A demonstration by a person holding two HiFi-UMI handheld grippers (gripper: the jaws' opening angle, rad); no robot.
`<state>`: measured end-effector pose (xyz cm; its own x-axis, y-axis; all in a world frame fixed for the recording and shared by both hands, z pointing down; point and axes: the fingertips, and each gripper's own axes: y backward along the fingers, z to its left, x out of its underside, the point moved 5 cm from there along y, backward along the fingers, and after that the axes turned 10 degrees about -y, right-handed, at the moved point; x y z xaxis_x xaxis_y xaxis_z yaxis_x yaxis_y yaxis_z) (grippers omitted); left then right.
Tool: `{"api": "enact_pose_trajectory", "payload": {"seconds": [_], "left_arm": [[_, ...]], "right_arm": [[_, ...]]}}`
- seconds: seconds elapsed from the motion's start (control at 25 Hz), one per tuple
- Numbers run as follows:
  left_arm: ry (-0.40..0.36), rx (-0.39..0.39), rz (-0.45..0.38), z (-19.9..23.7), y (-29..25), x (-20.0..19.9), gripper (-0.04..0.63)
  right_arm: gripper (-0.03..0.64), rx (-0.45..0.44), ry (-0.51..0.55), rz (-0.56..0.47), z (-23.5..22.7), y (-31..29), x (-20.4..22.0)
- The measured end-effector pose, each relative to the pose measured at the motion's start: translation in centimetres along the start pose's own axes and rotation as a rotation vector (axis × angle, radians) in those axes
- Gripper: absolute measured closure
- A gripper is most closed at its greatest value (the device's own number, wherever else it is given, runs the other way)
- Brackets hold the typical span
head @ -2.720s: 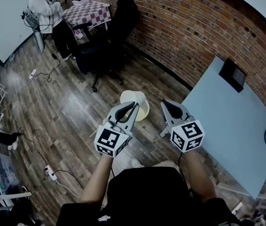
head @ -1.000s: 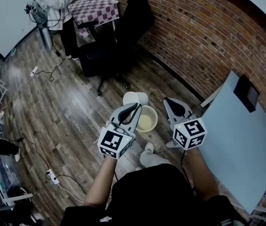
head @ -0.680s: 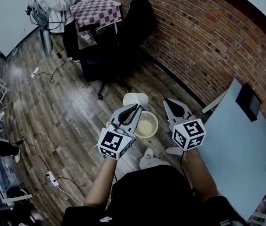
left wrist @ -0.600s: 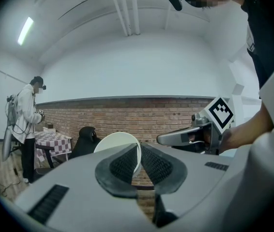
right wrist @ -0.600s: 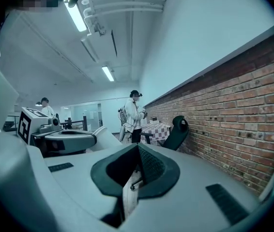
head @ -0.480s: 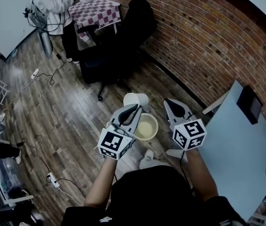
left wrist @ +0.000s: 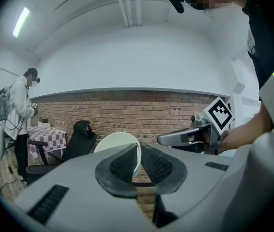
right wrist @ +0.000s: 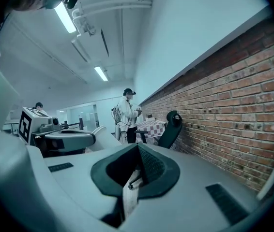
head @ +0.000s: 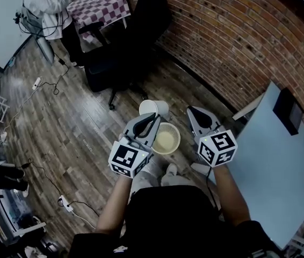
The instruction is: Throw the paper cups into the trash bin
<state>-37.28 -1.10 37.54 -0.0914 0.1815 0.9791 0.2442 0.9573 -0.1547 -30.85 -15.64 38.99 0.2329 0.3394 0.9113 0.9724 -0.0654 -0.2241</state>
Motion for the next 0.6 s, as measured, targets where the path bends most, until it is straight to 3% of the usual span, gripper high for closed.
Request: {"api": "enact_pose_trajectory", "payload": {"seconds": [0.36, 0.6], "left_arm": [[0.019, 0.076, 0.034, 1.2, -2.4, 2.7, 0.565], [0.034, 0.189, 0.070, 2.3, -2.5, 5.3, 0.565]], "right_arm": [[0.612, 0.067, -0.028, 0.012, -1.7, -1.2, 1.6], [0.612, 0.163, -0.068, 0.017, -0.8, -1.8, 3.5]]}}
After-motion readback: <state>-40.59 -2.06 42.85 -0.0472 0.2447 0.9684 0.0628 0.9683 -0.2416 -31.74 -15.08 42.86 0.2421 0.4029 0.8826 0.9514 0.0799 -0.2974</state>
